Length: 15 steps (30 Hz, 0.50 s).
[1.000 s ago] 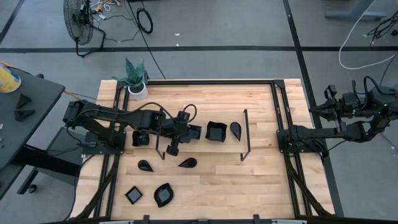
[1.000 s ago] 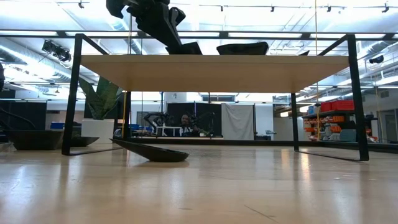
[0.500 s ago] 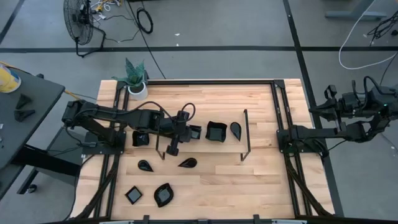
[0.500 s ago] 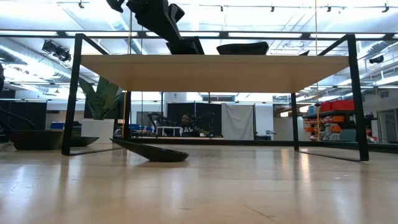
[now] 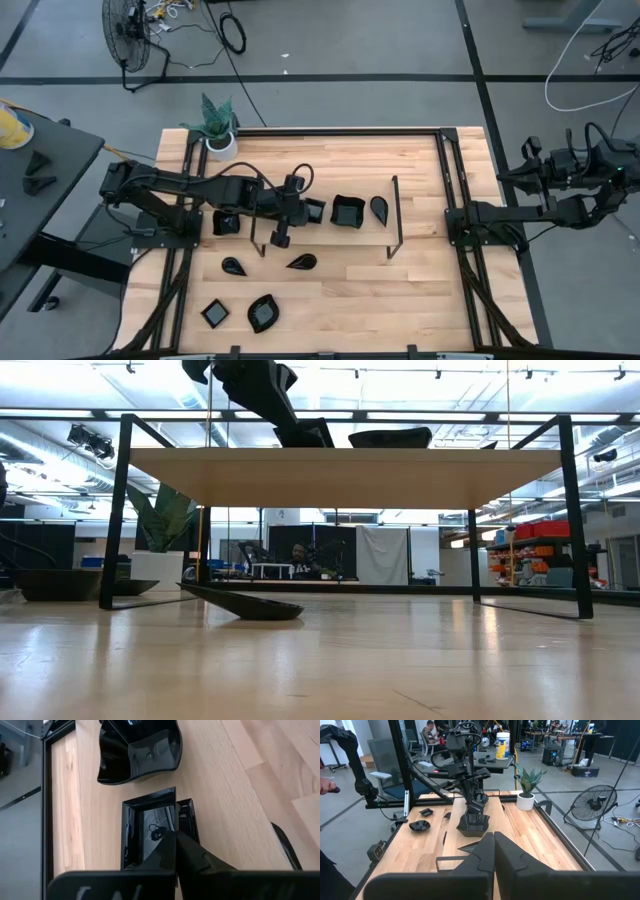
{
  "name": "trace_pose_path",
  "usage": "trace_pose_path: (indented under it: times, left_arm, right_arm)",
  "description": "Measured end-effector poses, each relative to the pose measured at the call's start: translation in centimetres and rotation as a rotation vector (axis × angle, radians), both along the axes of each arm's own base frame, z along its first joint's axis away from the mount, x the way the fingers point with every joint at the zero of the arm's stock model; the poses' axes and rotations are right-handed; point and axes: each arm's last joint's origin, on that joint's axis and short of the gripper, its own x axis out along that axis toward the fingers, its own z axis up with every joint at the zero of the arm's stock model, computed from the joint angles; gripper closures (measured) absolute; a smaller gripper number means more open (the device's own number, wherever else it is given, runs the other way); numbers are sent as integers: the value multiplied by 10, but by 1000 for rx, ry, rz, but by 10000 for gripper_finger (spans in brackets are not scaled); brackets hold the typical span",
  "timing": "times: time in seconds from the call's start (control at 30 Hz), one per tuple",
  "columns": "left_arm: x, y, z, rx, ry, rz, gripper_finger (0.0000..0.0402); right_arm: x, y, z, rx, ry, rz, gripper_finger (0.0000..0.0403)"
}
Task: Pick & Place Mini shaped plates
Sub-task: Stack the square plate on top of the square plate on the shelf
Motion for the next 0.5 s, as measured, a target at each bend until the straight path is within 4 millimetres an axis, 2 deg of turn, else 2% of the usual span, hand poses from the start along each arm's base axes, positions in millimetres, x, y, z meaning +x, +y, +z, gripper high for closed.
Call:
trace_pose_path:
  times: [0.5]
  left_arm:
    - [1, 0, 1, -57, -27, 50, 392]
  right_arm:
    - [0, 0, 0, 0, 0, 1, 396]
